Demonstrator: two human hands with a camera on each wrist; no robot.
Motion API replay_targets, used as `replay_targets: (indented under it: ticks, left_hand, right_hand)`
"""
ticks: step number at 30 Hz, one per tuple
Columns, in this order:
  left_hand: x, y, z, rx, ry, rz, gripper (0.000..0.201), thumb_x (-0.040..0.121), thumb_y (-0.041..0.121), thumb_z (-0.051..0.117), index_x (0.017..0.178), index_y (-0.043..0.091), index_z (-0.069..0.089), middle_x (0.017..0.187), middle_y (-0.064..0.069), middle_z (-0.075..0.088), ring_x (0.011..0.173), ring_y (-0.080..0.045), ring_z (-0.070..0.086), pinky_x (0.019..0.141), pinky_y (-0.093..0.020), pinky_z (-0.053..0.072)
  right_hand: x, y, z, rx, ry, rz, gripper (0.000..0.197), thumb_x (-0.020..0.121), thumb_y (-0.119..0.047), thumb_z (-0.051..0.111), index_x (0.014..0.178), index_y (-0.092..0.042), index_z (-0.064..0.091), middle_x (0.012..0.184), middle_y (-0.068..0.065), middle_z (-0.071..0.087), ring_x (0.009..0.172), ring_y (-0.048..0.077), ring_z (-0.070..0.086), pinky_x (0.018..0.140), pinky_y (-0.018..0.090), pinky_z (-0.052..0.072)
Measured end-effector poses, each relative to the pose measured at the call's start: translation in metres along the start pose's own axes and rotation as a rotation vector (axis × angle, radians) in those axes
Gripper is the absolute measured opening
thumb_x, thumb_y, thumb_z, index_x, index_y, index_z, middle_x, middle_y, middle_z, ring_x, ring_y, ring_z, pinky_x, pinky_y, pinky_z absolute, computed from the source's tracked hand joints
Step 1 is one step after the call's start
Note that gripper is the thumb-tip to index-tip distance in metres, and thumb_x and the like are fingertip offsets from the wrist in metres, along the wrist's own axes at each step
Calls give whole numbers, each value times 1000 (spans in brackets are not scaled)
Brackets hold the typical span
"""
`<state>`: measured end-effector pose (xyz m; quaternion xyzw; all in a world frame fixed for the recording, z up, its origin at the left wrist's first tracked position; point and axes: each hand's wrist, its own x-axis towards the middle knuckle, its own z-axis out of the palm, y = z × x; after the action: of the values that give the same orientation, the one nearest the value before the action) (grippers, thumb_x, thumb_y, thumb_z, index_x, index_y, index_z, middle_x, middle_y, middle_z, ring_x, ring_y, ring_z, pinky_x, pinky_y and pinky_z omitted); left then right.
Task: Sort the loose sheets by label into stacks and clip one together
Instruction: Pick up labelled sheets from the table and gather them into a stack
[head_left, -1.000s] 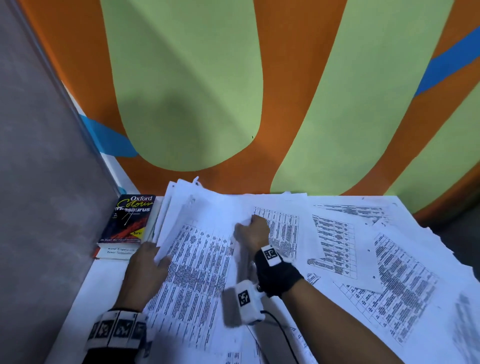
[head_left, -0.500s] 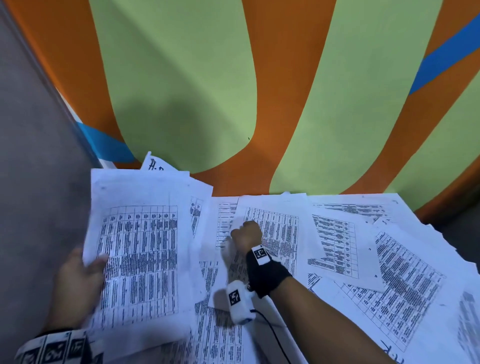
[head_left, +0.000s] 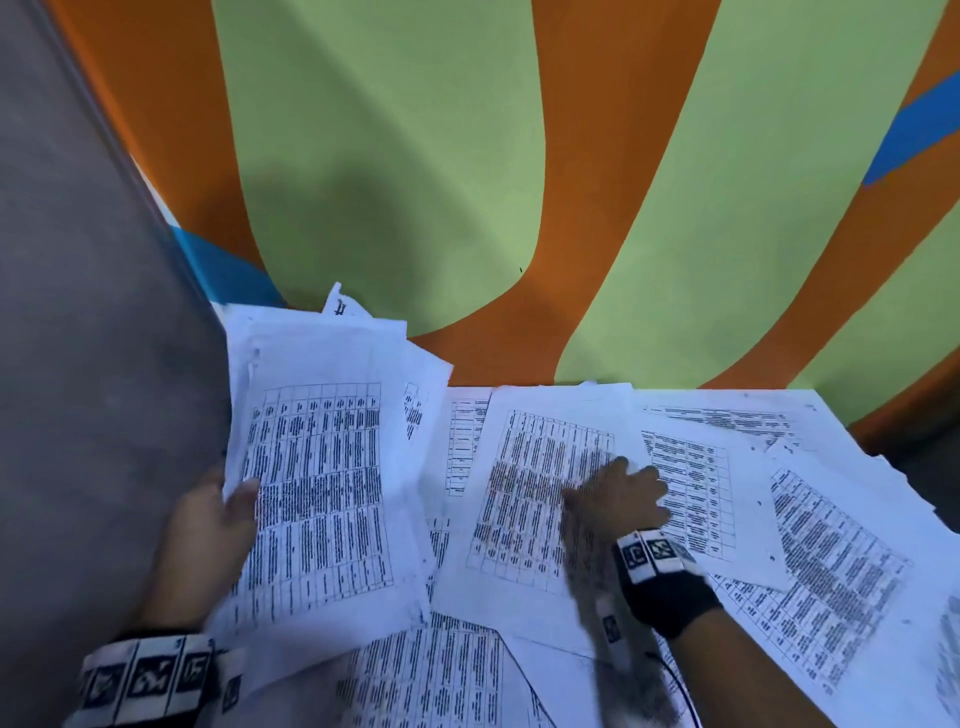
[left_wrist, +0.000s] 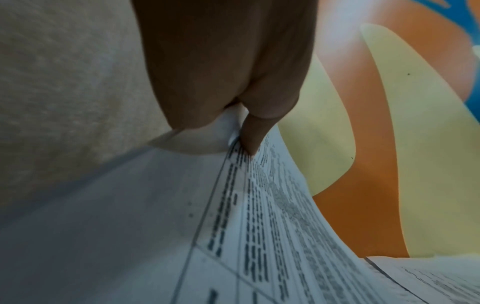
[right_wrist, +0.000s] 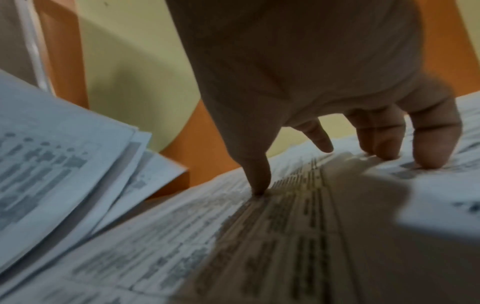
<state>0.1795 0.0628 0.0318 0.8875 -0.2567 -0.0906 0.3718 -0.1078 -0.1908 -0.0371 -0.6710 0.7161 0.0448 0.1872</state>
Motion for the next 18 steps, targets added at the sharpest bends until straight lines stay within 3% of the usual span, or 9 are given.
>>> replay_targets:
  ticks: [2, 5, 7, 8, 9, 11, 15, 18]
  left_hand:
    - [2, 19, 2, 28, 20, 68, 20, 96, 14, 52, 82, 0, 52, 55, -18, 54, 52, -31, 55, 53, -33, 38]
    - [2, 44, 6, 25, 16, 130, 14, 96, 12, 50, 85, 4, 50, 62, -21, 55, 58, -35, 56, 55, -35, 41]
    - [3, 52, 9, 3, 23, 139, 16, 96, 12, 50, 83, 3, 52, 65, -22, 55, 61, -38, 57, 56, -37, 43]
    - [3, 54, 11, 5, 22, 140, 17, 95, 14, 51, 83, 2, 55, 64, -22, 55, 59, -38, 57, 56, -38, 45]
    - [3, 59, 14, -6, 18, 154, 19, 95, 16, 52, 83, 2, 57, 62, -21, 54, 57, -37, 57, 55, -38, 47]
    - [0, 65, 16, -67, 27, 128, 23, 93, 26, 56, 79, 7, 59, 59, -18, 53, 56, -36, 58, 54, -41, 49]
    - [-3, 73, 15, -157, 107, 125, 44, 83, 50, 57, 68, 8, 53, 55, -19, 53, 52, -34, 58, 55, -53, 52]
    - [-7, 88, 11, -184, 142, 166, 39, 88, 37, 59, 69, 3, 53, 57, -19, 54, 53, -29, 56, 61, -54, 52]
  right_hand:
    - [5, -7, 5, 27, 6, 27, 92, 69, -60, 73, 134, -11, 29, 135, 19, 35, 124, 37, 38, 98, 49, 38]
    - [13, -27, 12, 204, 48, 199, 93, 65, -33, 84, 133, -8, 26, 125, 19, 45, 115, 35, 47, 94, 46, 44]
    - [12, -30, 4, 256, -13, 245, 82, 62, -25, 85, 121, -1, 34, 113, 17, 55, 106, 32, 55, 86, 41, 48]
    - [11, -28, 1, 237, 43, 269, 72, 62, -23, 84, 114, -1, 38, 111, 16, 57, 104, 31, 57, 84, 39, 49]
    - [11, -23, -2, 228, 65, 283, 65, 68, -21, 80, 115, -1, 39, 117, 17, 54, 110, 33, 53, 89, 41, 47]
    - [18, -16, 4, 249, 23, 138, 69, 75, -25, 74, 131, -4, 38, 133, 21, 40, 123, 39, 41, 100, 45, 39]
    - [18, -13, 9, 314, -9, 35, 72, 80, -23, 69, 140, -10, 31, 137, 25, 33, 124, 39, 40, 99, 45, 39]
    - [20, -18, 12, 314, -13, 118, 73, 75, -21, 76, 131, -4, 33, 130, 24, 37, 112, 38, 51, 93, 41, 47]
